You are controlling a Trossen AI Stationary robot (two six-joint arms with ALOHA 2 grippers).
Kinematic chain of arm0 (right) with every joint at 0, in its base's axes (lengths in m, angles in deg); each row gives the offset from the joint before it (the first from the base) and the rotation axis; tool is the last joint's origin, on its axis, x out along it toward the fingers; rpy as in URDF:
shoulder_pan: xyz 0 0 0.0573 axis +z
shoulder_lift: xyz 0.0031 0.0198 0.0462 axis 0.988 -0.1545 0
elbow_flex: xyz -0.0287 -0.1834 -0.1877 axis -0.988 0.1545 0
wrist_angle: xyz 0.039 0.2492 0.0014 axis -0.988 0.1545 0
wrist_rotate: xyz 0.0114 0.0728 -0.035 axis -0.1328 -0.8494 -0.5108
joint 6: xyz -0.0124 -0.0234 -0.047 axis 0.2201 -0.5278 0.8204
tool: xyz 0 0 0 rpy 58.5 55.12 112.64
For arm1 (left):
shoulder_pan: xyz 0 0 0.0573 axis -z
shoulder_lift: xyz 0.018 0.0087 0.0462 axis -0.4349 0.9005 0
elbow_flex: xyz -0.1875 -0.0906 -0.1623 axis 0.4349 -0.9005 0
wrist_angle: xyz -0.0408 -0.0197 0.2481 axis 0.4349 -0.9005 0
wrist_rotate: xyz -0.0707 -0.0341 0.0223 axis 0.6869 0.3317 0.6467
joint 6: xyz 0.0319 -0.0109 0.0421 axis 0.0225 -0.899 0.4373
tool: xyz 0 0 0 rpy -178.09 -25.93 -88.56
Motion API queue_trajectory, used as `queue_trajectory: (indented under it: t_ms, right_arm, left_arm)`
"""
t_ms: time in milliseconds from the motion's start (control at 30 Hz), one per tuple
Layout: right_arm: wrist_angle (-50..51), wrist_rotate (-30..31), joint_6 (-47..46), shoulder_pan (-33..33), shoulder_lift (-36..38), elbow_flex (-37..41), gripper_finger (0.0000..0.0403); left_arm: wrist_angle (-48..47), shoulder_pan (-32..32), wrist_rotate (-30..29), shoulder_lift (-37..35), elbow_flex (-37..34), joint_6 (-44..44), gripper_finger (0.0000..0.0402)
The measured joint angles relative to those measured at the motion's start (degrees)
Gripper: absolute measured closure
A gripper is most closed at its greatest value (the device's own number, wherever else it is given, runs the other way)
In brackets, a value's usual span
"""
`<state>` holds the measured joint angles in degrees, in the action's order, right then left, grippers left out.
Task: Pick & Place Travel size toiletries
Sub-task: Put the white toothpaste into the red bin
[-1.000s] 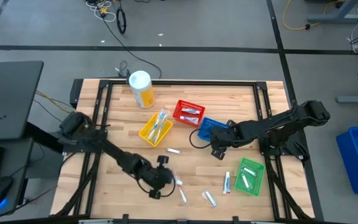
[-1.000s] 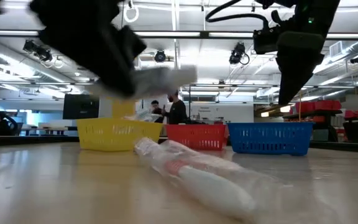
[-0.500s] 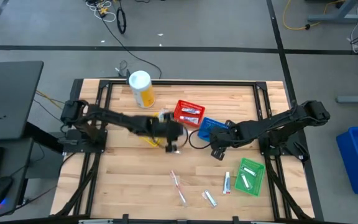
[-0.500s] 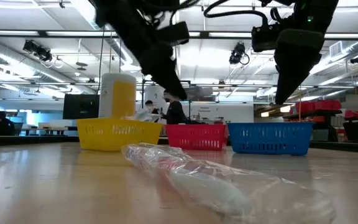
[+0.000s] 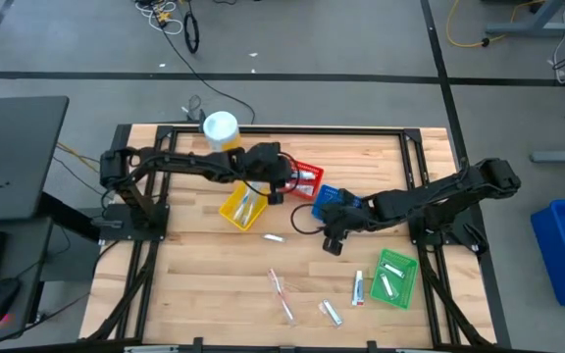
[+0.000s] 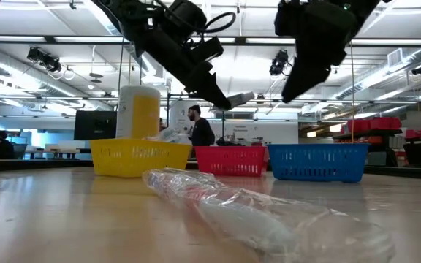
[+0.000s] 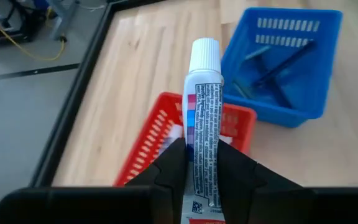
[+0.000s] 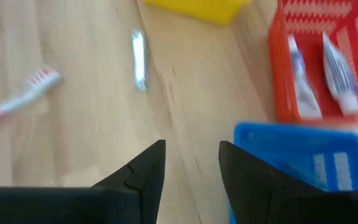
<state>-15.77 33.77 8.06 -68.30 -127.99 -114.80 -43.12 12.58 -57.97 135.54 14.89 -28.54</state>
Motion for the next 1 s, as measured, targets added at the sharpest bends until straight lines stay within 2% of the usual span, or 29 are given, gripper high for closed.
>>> queue_trajectory:
  t_ms: [200, 300, 400, 767, 1000]
  right_arm:
    - [-5.50, -0.03, 0.91, 0.00, 0.00, 0.00, 0.0247]
    - [-5.61, -0.04, 0.90, 0.00, -0.01, 0.00, 0.0249]
    - [-5.54, -0.56, 0.88, 0.00, -0.02, 0.00, 0.0248]
    - [-4.58, -0.61, 0.90, 0.02, -0.04, 0.02, 0.0245]
    - [-4.65, -0.59, 0.88, 0.02, -0.04, 0.02, 0.0248]
  left_arm:
    - [2.17, -1.71, 0.76, 2.10, 0.02, -1.85, 0.0323]
    - [4.74, -1.54, 1.56, 5.76, 0.56, -0.07, 0.0323]
    - [3.76, -1.28, -1.10, 7.94, 1.00, 3.21, 0.0323]
    - [1.89, -3.53, -0.84, 11.32, 1.96, 1.49, 0.0322]
    - [1.43, -3.66, -0.89, 11.32, 1.88, 1.88, 0.0281]
